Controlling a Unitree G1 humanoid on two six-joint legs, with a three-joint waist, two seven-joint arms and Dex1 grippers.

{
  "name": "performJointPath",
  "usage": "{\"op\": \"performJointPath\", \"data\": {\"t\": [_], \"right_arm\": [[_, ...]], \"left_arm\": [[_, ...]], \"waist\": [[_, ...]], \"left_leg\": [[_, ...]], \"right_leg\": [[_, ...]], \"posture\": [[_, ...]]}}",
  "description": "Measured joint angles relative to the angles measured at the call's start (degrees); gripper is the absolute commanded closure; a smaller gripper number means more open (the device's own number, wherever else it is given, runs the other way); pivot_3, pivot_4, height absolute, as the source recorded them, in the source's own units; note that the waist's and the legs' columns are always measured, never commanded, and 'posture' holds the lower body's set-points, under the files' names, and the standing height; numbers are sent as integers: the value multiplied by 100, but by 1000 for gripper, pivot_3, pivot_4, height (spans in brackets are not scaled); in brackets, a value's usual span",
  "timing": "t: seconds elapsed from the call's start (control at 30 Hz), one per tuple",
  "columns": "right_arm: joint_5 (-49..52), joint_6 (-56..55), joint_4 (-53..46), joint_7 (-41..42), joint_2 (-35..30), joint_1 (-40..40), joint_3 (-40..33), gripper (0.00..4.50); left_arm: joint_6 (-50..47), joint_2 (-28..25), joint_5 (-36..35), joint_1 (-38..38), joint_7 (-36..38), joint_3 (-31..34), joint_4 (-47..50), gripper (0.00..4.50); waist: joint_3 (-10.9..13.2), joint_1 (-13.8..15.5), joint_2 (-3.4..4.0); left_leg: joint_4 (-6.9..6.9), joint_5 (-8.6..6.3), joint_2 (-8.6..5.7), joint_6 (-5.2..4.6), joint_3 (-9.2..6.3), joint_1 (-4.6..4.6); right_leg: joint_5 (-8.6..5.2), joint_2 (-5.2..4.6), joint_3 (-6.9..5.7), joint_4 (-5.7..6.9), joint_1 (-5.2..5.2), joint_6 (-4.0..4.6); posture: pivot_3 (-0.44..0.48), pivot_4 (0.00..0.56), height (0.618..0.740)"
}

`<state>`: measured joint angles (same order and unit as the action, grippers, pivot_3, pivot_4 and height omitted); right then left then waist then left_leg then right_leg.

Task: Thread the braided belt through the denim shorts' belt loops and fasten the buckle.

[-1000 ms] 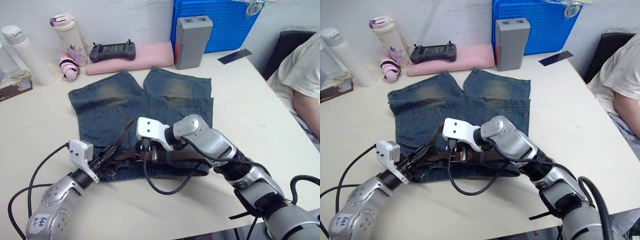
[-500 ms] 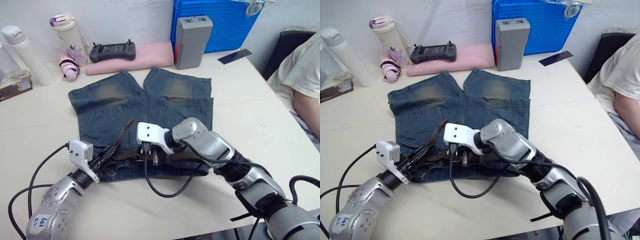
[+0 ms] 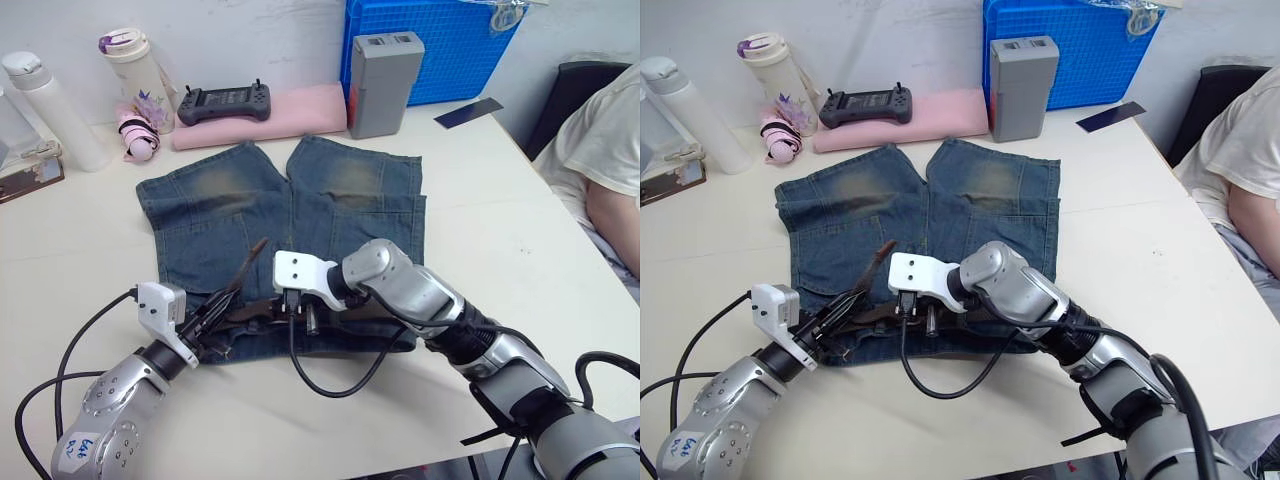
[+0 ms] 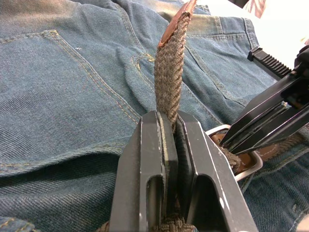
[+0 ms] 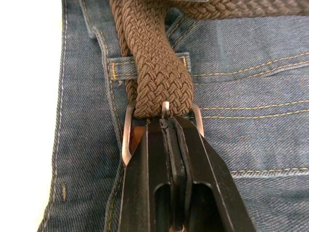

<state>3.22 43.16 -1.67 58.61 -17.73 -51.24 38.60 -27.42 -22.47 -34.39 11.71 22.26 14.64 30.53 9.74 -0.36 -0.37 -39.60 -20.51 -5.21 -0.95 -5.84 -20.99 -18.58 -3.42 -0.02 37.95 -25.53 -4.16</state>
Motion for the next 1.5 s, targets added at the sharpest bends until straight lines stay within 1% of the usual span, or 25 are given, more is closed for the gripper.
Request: {"op": "performJointPath", "data": {"t": [0.2,0.37,0.5,0.57,0.63,0.73,0.93,1.03,1.1,1.23,1.33,1.4,1.5], "right_arm": [[-85,-74,351,347,51,-261,160,4445],[-265,-176,985,743,280,-679,378,4445],[-482,-397,1415,948,517,-873,529,4445],[-595,-524,1552,1001,629,-928,618,4445],[-762,-696,1614,1076,700,-955,666,4445],[-986,-854,1663,1126,775,-986,769,4445],[-1466,-1105,1718,1250,925,-966,857,4445],[-1615,-1205,1732,1303,980,-952,862,4445],[-1764,-1315,1734,1344,1024,-914,861,4445],[-1940,-1431,1733,1397,1066,-869,860,4445],[-2066,-1484,1733,1464,1069,-859,854,4445],[-2122,-1557,1733,1496,1082,-843,845,4445],[-2216,-1586,1733,1590,1057,-840,819,4445]], "left_arm": [[52,-43,72,-55,104,-4,-24,4500],[133,-515,185,-538,477,0,-274,4500],[69,-890,98,-1107,842,9,-482,4500],[-54,-1040,-4,-1404,1005,-2,-546,4500],[-308,-1265,-165,-1765,1233,-29,-670,4500],[-567,-1454,-288,-2138,1494,-157,-777,4500],[-1029,-1765,-441,-2883,2045,-452,-1021,4500],[-1223,-1843,-466,-3222,2250,-641,-1103,4500],[-1488,-1899,-526,-3682,2463,-831,-1187,4500],[-1813,-1855,-593,-4186,2670,-1036,-1413,4500],[-1869,-1611,-575,-4713,2808,-1356,-1802,4500],[-1872,-1492,-506,-4912,2874,-1532,-1986,4500],[-1868,-989,-259,-5389,2922,-1820,-2524,4500]], "waist": [[-2,-1,1],[-16,-20,8],[-33,-84,10],[-41,-145,17],[-44,-171,20],[-61,-176,32],[-88,-167,34],[-99,-166,27],[-111,-168,30],[-131,-166,39],[-144,-133,37],[-148,-134,41],[-158,-94,44]], "left_leg": [[1,0,0,0,0,4],[7,0,0,2,2,20],[48,2,1,7,2,82],[53,2,3,7,2,93],[55,2,7,11,1,97],[57,1,7,12,0,102],[86,0,1,14,0,166],[97,0,2,16,0,174],[102,0,2,18,0,176],[111,0,0,18,0,184],[108,0,-2,19,-4,184],[108,0,-4,19,-3,184],[98,0,-8,19,-15,181]], "right_leg": [[0,0,0,1,2,0],[0,0,4,3,12,1],[-4,0,5,-7,64,8],[-4,3,8,-9,74,8],[-5,9,11,-6,73,10],[-5,10,13,-6,76,10],[-7,13,28,-8,116,13],[-8,16,30,-9,117,15],[-8,19,34,-8,114,15],[-8,20,37,-10,112,15],[-8,20,35,-9,114,15],[-8,19,36,-9,113,15],[-8,18,28,-9,119,15]], "posture": [[0,150,709],[0,150,709],[0,150,709],[0,150,709],[0,150,709],[0,150,709],[0,150,709],[0,150,709],[0,150,709],[0,150,709],[0,150,709],[0,150,709],[0,150,709]]}}
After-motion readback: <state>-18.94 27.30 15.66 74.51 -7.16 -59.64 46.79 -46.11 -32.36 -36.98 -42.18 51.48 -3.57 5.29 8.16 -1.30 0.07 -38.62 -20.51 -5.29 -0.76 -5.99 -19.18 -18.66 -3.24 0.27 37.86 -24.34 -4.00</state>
